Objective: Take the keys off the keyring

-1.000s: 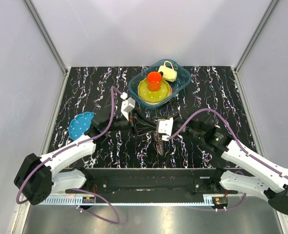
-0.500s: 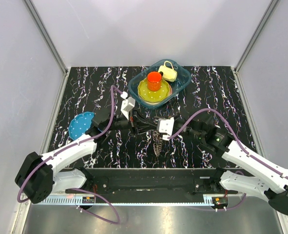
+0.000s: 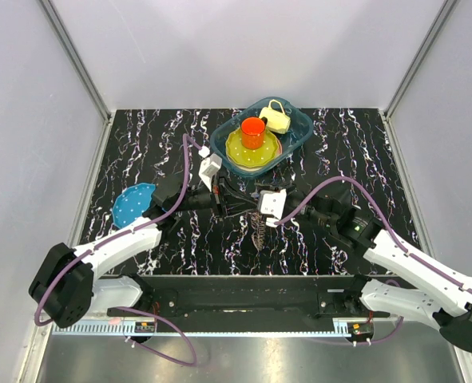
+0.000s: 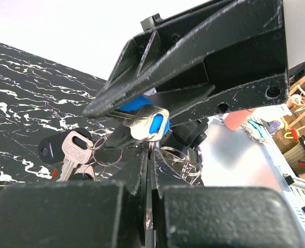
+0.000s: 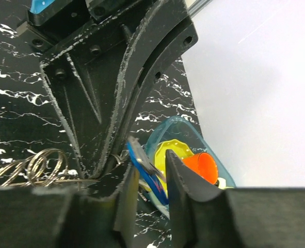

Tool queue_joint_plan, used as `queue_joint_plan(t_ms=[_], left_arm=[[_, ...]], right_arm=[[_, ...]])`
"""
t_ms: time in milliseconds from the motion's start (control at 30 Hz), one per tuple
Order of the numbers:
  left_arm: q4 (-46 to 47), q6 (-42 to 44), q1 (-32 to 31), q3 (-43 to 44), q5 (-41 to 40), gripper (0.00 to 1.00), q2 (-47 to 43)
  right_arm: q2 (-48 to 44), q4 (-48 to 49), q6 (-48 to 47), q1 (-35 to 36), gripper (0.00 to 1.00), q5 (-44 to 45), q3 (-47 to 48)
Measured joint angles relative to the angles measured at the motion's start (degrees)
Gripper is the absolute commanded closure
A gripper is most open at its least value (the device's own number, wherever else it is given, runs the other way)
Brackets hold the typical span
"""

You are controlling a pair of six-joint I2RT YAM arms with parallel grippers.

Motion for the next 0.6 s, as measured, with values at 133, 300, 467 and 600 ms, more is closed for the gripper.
queue_joint_plan(t_ms=[133,300,467,600], left_arm=[[-0.09,-0.02,0.02,0.00,0.04,1.00,0.00],[-0.37,0.09,0.04,-0.02,0.00,1.00,0.00],[0.63,0.15,0.04,-0.70,-0.39,1.00,-0.02],[1.11,0.31,0.09,-1.07,-0.50,1.00,-0.02]], right_arm=[[0.35,0.85,-0.13,-0.09,0.58,0.07,0.17],[1.25,0.79,-0.39,-0.11,0.53,0.07,1.29],[2.05,0.50,-0.59,-0.11,0.50,0.13,2.14],[2.75,0.20,-0.79,-0.11,0.46,0.17,3.17]])
